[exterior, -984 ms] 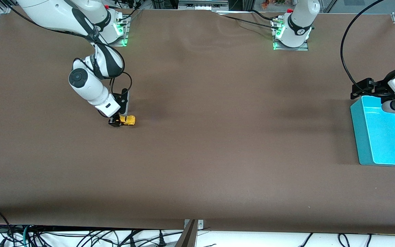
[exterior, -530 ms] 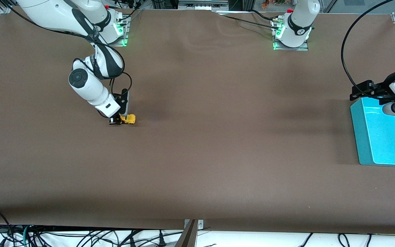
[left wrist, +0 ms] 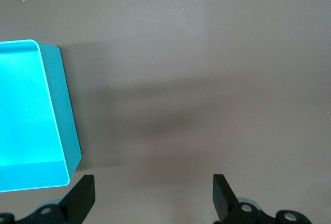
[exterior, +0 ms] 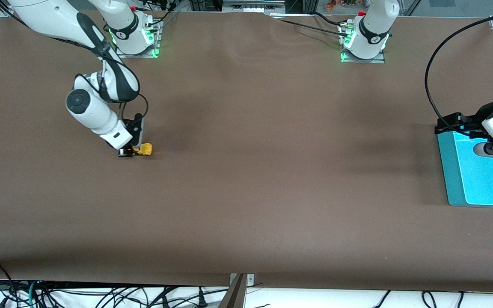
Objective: Wind and store yellow beetle car
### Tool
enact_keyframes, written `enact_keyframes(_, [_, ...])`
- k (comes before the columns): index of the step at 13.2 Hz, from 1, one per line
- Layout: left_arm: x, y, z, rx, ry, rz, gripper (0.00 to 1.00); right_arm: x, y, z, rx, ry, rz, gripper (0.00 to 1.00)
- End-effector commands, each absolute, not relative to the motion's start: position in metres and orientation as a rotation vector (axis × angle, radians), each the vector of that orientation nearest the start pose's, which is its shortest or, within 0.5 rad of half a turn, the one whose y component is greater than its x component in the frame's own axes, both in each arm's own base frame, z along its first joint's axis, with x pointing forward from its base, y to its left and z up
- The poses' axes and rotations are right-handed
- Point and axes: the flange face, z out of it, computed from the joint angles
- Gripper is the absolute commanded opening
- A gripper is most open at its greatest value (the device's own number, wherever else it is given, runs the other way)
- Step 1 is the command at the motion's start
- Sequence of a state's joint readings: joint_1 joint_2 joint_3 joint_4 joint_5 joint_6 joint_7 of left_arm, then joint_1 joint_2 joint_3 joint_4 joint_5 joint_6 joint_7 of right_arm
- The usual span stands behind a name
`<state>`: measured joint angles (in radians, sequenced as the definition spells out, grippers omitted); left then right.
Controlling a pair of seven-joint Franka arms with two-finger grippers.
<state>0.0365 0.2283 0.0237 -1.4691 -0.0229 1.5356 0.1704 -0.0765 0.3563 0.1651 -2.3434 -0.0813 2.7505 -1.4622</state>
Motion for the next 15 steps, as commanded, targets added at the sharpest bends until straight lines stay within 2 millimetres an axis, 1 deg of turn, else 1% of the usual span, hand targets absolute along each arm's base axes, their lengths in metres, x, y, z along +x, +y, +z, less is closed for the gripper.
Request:
enact_keyframes(1, [0.619,0.035,0.540,-3.182,0.197,0.192,1.00,0.510,-0.001,0.155,2.164,2.301,-0.023,0.21])
enact_keyframes(4, [0.621,0.034,0.536,-3.185,0.199,0.196,1.00,0.504,-0.036,0.151,2.210,2.272,-0.092,0.22])
enact_keyframes(6, [0.623,0.032,0.530,-3.185,0.204,0.208,1.00,0.502,-0.053,0.152,2.151,2.320,-0.103,0.22])
enact_keyframes(8, [0.625,0.029,0.528,-3.184,0.210,0.197,1.00,0.501,-0.062,0.152,2.138,2.333,-0.104,0.22])
enact_keyframes(10, [0.626,0.025,0.524,-3.179,0.221,0.187,1.00,0.502,-0.062,0.155,2.138,2.328,-0.100,0.23])
enact_keyframes(11, [0.627,0.023,0.521,-3.176,0.229,0.198,1.00,0.502,-0.063,0.159,2.155,2.321,-0.109,0.42])
enact_keyframes(12, [0.627,0.022,0.519,-3.177,0.229,0.202,1.00,0.503,-0.070,0.172,2.208,2.287,-0.121,0.99])
enact_keyframes(13, [0.628,0.023,0.517,-3.179,0.228,0.200,1.00,0.505,-0.071,0.192,2.272,2.238,-0.112,1.00])
enact_keyframes(14, [0.631,0.023,0.511,-3.179,0.228,0.202,1.00,0.510,-0.071,0.211,2.346,2.175,-0.098,1.00])
enact_keyframes(15, [0.633,0.026,0.504,-3.179,0.222,0.192,1.00,0.518,-0.071,0.226,2.354,2.160,-0.091,1.00])
